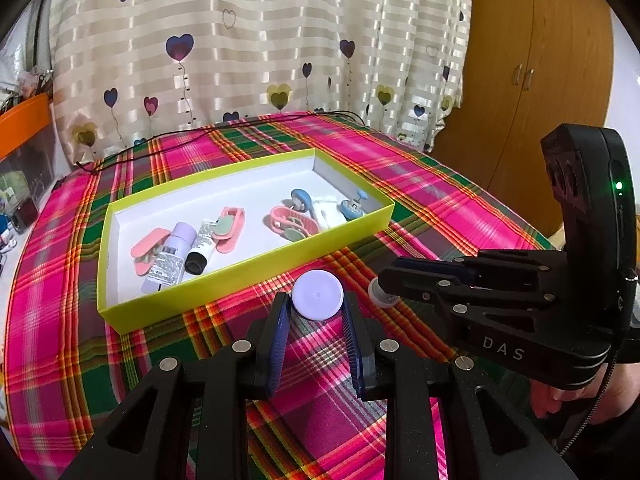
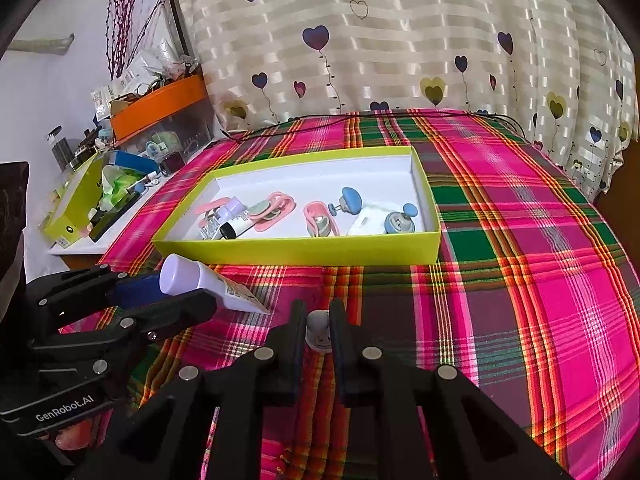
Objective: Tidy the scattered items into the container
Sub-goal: 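Carry the lavender tube over the box while the right tool carries the white bottle there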
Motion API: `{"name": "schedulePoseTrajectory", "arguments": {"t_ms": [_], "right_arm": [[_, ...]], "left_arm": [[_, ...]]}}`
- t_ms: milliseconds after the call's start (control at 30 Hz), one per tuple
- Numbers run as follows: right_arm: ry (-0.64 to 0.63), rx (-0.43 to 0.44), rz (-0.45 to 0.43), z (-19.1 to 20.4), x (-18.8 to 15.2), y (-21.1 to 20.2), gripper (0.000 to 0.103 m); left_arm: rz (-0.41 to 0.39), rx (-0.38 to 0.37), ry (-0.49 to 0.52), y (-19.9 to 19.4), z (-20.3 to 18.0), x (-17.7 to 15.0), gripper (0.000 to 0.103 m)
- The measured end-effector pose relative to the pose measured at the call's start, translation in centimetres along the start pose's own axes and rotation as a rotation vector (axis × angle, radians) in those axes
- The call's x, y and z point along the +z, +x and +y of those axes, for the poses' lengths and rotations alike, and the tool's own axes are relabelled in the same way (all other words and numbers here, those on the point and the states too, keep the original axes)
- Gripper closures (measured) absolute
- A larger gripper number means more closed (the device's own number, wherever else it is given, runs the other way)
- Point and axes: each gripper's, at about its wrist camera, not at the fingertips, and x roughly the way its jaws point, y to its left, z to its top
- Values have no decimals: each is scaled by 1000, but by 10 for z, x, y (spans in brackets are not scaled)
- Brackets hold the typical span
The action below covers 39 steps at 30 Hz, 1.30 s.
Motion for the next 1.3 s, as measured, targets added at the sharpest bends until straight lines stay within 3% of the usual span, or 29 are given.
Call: {"name": "schedulePoseTrajectory", "arguments": {"t_ms": [1300], "right_arm": [[-58,-1,-138,9,55,-18,91]], "left_arm": [[-108,58,-22,-18,12,48,76]]}}
